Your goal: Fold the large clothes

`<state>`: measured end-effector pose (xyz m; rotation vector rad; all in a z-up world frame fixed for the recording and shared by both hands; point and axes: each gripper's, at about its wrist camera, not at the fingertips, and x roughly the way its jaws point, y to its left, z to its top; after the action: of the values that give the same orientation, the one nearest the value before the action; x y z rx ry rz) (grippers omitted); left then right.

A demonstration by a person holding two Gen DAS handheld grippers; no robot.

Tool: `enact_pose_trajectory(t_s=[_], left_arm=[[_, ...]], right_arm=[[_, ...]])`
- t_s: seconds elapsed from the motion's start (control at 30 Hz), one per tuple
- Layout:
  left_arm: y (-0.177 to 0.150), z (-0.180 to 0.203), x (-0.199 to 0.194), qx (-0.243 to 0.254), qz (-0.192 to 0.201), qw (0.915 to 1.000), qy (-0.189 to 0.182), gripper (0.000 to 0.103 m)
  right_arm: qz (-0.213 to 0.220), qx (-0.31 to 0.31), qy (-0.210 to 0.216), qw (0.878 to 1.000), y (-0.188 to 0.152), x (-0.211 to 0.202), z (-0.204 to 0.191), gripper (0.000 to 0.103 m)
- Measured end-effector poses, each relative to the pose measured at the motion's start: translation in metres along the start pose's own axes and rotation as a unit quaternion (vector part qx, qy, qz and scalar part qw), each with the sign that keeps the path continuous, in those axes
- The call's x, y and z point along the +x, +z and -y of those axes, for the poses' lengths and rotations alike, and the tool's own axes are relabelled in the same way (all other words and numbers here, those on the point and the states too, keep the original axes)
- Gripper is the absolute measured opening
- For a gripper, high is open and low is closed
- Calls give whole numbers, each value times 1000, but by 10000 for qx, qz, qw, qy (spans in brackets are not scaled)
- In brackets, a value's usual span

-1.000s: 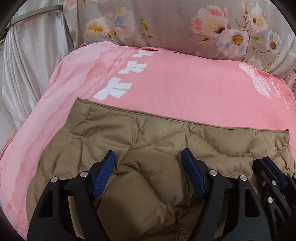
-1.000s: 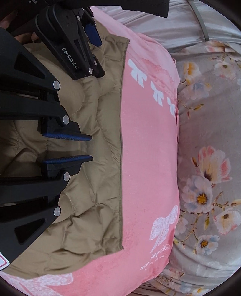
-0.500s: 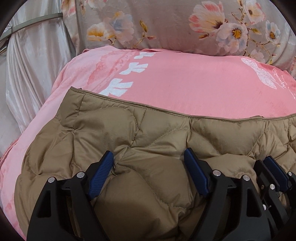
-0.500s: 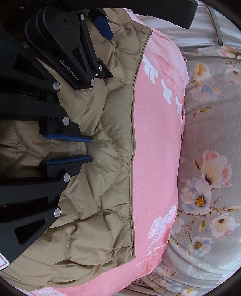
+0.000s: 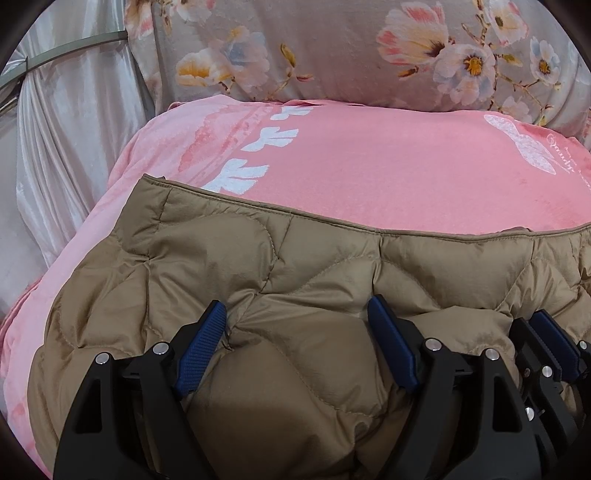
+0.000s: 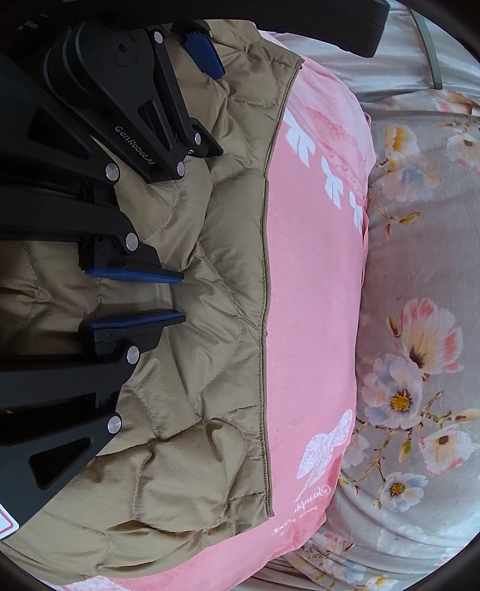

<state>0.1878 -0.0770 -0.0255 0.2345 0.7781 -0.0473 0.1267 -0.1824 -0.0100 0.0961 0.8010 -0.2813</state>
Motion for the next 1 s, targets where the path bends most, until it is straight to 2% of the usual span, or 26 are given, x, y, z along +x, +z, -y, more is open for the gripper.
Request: enact_pose_trajectory(t_s=[0.47,0.63,0.73,0.83,0.87,0.93,1.0], left_arm=[[-2,3,1,19,39,9998,187,80],[1,-4,1,-99,-38,9999,-25,82],[1,-25,-6,-398,-237,9975,-524,84],[-5,-66,-29,-948,-409,9894,-1023,84],[-7,-82,-39,-1074,-391,9868,-1145,85],[-16,-118,-60,-1271,-303,9852,-1110,90],[-30,-157,-76,-1478,-254,9842,-946,91]], right_arm=[[3,-10,-25,10000,0,2,1,16],[-19,45,73,10000,-2,3,8,16],[-89,49,225,9997,0,4,15,17],[-272,-129,179,9994,7,-8,13,20],[-209,-75,270,9994,9,-18,12,21],[-28,146,692,9975,10,-43,9,27],[-7,99,982,9951,8,-58,-1,27]])
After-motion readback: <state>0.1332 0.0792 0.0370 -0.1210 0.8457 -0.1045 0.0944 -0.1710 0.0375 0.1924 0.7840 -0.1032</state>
